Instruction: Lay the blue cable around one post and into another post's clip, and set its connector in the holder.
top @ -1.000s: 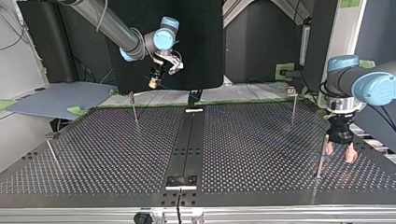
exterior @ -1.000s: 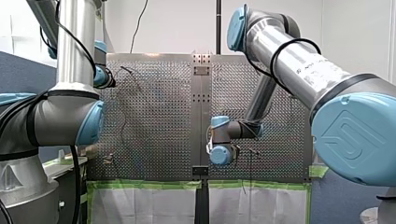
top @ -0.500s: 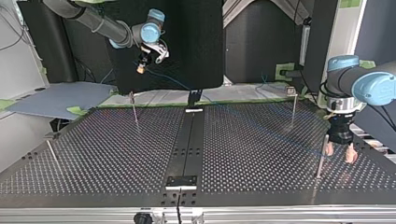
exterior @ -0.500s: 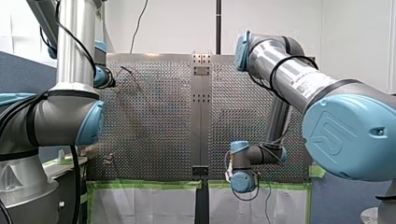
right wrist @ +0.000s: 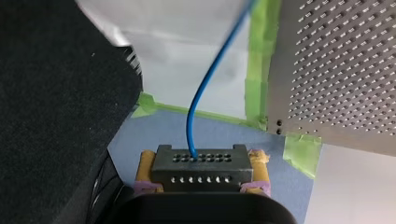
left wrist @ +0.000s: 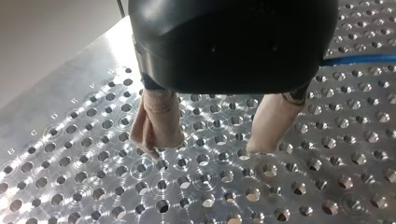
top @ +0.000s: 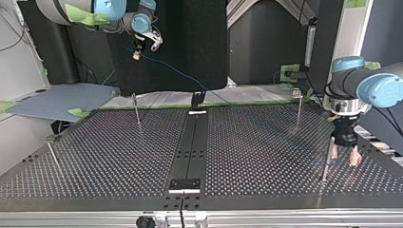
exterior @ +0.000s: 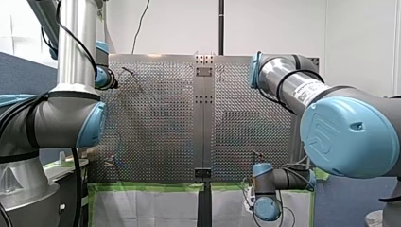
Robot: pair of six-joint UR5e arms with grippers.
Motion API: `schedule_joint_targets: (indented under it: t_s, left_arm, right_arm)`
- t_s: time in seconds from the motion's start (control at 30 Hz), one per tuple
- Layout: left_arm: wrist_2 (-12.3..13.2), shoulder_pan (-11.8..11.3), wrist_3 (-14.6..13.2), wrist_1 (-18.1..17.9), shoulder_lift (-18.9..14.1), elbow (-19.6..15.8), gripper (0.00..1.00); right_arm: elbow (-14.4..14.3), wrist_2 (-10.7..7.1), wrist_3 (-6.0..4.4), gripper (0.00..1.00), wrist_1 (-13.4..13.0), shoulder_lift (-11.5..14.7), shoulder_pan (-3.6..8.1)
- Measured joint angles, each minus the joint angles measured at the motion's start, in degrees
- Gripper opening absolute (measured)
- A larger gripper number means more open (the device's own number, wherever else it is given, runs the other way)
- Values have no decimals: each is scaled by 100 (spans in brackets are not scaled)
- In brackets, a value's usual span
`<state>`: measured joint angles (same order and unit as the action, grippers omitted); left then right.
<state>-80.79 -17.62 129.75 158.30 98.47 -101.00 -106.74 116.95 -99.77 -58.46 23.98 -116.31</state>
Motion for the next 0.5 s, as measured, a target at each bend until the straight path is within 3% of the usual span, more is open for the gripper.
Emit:
schedule_joint_targets:
  t_s: [0.13,0.3,0.5]
  left_arm:
    - [21,4,-1,7,0,2,100]
    - [31,6,-3,8,0,3,100]
    - [21,6,-3,0,0,4,100]
  right_arm:
    - [-6,-198,38,0,-198,61,197]
    - [200,-453,60,0,-452,228,451]
    - [430,-759,17,0,-760,521,758]
